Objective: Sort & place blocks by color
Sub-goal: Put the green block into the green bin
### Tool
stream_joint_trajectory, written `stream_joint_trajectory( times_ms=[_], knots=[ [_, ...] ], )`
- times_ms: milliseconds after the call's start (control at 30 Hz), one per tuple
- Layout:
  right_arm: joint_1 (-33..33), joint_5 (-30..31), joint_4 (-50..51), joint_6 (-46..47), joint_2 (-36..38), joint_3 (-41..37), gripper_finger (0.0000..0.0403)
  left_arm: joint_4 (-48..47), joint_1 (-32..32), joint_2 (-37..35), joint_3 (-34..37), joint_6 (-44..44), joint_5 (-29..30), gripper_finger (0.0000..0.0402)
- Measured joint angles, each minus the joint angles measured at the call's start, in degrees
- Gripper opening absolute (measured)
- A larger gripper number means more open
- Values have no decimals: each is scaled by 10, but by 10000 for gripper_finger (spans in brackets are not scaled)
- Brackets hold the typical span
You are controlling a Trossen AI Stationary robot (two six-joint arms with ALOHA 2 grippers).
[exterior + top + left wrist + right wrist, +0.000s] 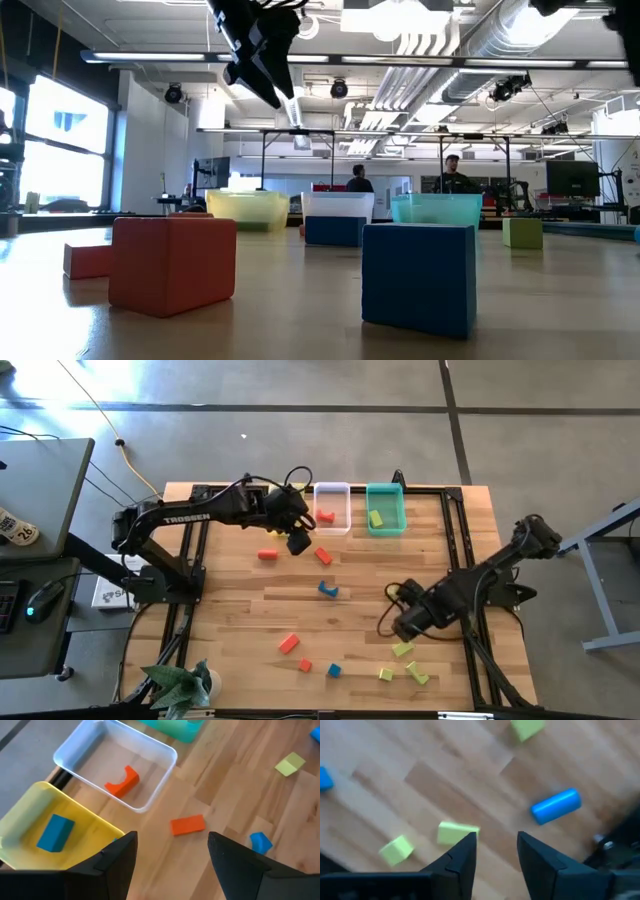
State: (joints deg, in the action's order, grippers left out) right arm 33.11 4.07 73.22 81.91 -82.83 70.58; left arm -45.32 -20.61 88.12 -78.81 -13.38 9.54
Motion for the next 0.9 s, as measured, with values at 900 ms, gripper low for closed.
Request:
stream_joint_trajectory(
  times_ms=[900],
  knots=[
    [163,-100,-241,169,-170,-31,188,-46,122,0,0,0,-15,232]
  ],
)
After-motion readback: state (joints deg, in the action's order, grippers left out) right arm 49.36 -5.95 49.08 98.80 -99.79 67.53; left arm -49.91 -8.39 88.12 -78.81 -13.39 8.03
